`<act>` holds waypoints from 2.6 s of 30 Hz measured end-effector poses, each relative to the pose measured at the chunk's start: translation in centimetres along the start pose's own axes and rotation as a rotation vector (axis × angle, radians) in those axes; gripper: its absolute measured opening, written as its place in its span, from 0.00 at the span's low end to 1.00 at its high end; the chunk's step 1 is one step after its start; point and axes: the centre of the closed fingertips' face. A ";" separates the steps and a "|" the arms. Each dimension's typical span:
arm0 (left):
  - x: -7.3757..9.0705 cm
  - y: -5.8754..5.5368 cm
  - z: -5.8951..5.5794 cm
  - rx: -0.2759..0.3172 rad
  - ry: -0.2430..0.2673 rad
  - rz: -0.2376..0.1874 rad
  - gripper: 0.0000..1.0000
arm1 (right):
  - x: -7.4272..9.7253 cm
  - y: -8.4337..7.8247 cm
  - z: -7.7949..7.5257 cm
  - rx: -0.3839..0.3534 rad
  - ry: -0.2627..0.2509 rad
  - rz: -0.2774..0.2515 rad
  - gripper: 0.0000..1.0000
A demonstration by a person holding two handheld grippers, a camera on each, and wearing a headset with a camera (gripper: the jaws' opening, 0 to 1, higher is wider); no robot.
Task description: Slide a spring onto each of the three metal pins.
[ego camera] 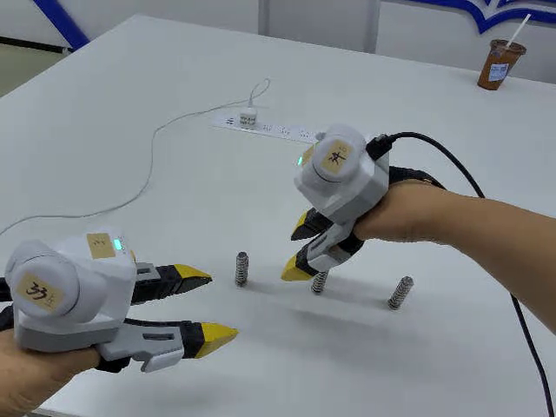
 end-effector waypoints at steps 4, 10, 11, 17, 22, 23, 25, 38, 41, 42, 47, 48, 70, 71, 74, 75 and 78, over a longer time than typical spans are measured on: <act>-0.1 0.1 0.1 0.002 0.001 0.006 0.46 | 1.1 -0.9 -0.5 -0.024 -0.029 -0.028 0.41; -0.3 0.6 0.3 0.001 0.004 0.003 0.48 | 2.6 -2.4 -1.0 -0.068 -0.071 -0.070 0.44; -0.3 0.6 0.4 0.002 0.005 0.002 0.48 | 2.8 -2.7 -1.1 -0.075 -0.075 -0.073 0.45; -0.5 0.6 0.4 0.001 0.010 0.007 0.51 | 4.6 -4.2 -1.8 -0.140 -0.131 -0.126 0.48; -0.5 0.8 0.6 0.006 0.020 0.005 0.53 | 6.1 -5.2 -2.0 -0.176 -0.168 -0.167 0.50; -0.5 0.8 0.7 0.006 0.021 0.004 0.53 | 6.3 -5.4 -1.9 -0.181 -0.172 -0.173 0.50; -0.5 0.9 0.8 0.009 0.024 0.003 0.54 | 6.7 -5.9 -1.9 -0.195 -0.187 -0.185 0.51; -0.7 1.1 0.7 0.012 0.024 -0.003 0.58 | 9.4 -8.6 -0.9 -0.285 -0.275 -0.276 0.57; -0.7 1.1 0.7 0.012 0.024 -0.004 0.59 | 9.8 -9.2 -0.7 -0.301 -0.290 -0.291 0.58; -0.7 1.1 0.7 0.013 0.024 -0.004 0.59 | 9.8 -9.3 -0.7 -0.304 -0.294 -0.297 0.58; -0.5 1.0 0.7 0.016 0.026 -0.005 0.60 | 10.1 -10.6 0.1 -0.323 -0.315 -0.336 0.61; -0.5 1.0 0.6 0.016 0.027 -0.005 0.60 | 10.1 -10.9 0.2 -0.326 -0.318 -0.342 0.61; -0.2 -0.2 0.2 0.040 0.037 -0.002 0.62 | 11.3 -13.4 3.1 -0.387 -0.392 -0.426 0.67; -0.2 -0.2 0.2 0.041 0.038 -0.003 0.62 | 11.4 -13.4 3.2 -0.393 -0.395 -0.431 0.67; -0.2 -0.2 0.3 0.046 0.041 -0.007 0.62 | 11.3 -13.3 3.5 -0.406 -0.402 -0.438 0.67; -0.2 -0.2 0.3 0.045 0.041 -0.007 0.62 | 11.3 -13.2 3.5 -0.409 -0.402 -0.441 0.67; -0.1 -0.3 0.3 0.046 0.042 -0.006 0.62 | 11.3 -13.3 3.5 -0.418 -0.407 -0.446 0.67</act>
Point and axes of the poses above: the centre of the closed fingertips' face, and the gripper's own axes: x roughly backward along the fingers, z roughly to its left, y roughly out of its top, and after that the axes turned 3 degrees about -y, right-handed
